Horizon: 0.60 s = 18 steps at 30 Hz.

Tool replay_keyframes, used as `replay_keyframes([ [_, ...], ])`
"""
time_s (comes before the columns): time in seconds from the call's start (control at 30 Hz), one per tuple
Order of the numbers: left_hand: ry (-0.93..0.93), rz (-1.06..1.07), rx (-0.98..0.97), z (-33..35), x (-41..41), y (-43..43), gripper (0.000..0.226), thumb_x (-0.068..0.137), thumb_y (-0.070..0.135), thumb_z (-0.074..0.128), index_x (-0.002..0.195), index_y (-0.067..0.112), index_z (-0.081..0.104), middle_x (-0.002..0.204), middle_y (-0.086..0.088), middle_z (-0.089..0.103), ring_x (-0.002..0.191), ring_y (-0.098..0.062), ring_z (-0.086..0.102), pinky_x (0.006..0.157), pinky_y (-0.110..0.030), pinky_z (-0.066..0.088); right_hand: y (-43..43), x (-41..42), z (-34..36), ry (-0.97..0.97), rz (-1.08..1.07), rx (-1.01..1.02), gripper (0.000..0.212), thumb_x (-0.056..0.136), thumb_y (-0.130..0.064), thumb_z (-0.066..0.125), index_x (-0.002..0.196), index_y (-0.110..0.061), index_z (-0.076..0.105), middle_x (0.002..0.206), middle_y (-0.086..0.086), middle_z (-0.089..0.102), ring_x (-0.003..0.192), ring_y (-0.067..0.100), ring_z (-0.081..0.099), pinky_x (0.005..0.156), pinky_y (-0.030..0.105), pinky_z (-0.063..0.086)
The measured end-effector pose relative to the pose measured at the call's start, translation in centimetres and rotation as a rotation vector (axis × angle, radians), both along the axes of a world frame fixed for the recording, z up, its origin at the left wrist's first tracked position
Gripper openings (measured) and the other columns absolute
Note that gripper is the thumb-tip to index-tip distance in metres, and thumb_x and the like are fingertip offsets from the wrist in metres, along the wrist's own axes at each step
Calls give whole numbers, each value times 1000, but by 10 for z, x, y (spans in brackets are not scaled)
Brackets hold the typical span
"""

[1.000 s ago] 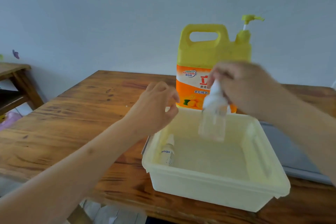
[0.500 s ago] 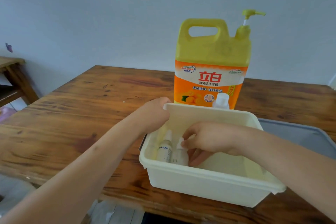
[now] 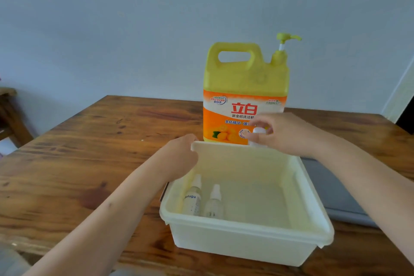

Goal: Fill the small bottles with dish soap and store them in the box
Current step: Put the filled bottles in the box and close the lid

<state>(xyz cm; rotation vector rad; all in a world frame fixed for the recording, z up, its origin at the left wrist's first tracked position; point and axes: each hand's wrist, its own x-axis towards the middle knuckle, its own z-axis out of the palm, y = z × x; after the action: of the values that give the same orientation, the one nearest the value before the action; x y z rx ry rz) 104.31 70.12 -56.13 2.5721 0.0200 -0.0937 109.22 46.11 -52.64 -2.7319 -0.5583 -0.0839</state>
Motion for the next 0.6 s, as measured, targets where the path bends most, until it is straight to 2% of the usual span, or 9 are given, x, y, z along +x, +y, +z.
replay_keyframes([
  [0.07,-4,-3,-8,1,-1,-1,28,90,10,39,110,24,53,90,5,62,77,-16,61,56,-27,43,-8,5,-15,52,15,90,40,85,-57,57,97,-20,64,96,0,69,86,21,63,68,30,46],
  [0.2,-18,-18,-12,1,-2,-1,26,92,11,38,109,24,53,89,7,60,72,-13,58,55,-26,39,-19,10,-16,-219,-59,210,30,89,-47,56,92,-17,60,71,4,65,63,19,60,56,30,44],
  [0.27,-9,-13,-3,1,-1,-1,27,91,13,38,111,25,52,90,6,60,72,-13,58,56,-27,40,-23,10,-3,-380,-82,297,23,89,-44,57,92,-21,59,68,1,63,60,8,56,55,20,40],
  [0.33,9,-11,5,0,1,0,29,91,13,38,113,26,51,93,5,61,75,-14,59,58,-27,42,-26,6,16,-499,-84,400,21,89,-44,58,94,-24,57,73,-6,63,67,-1,57,54,7,38],
  [0.4,17,-22,7,-2,1,2,29,91,14,39,114,27,51,94,5,62,77,-16,60,59,-28,44,-26,-3,35,-528,-66,516,22,89,-48,58,94,-27,56,74,-11,66,66,-5,60,56,4,40],
  [0.47,8,-31,-3,-2,1,3,27,92,15,40,114,27,51,94,5,62,76,-16,61,59,-28,44,-20,-14,47,-431,-20,573,26,88,-52,56,90,-26,58,73,-9,70,56,-1,64,52,8,45],
  [0.53,-3,-45,1,-2,1,3,25,94,17,41,115,25,52,93,5,62,76,-14,60,59,-26,44,-9,-24,46,-186,33,553,32,88,-53,55,87,-23,62,76,-6,72,56,7,69,56,15,52],
  [0.6,-11,-44,7,0,0,2,25,94,17,41,116,24,52,93,6,62,77,-13,60,59,-26,43,3,-33,30,100,65,481,39,87,-54,54,87,-17,65,79,0,73,63,15,71,66,32,58],
])
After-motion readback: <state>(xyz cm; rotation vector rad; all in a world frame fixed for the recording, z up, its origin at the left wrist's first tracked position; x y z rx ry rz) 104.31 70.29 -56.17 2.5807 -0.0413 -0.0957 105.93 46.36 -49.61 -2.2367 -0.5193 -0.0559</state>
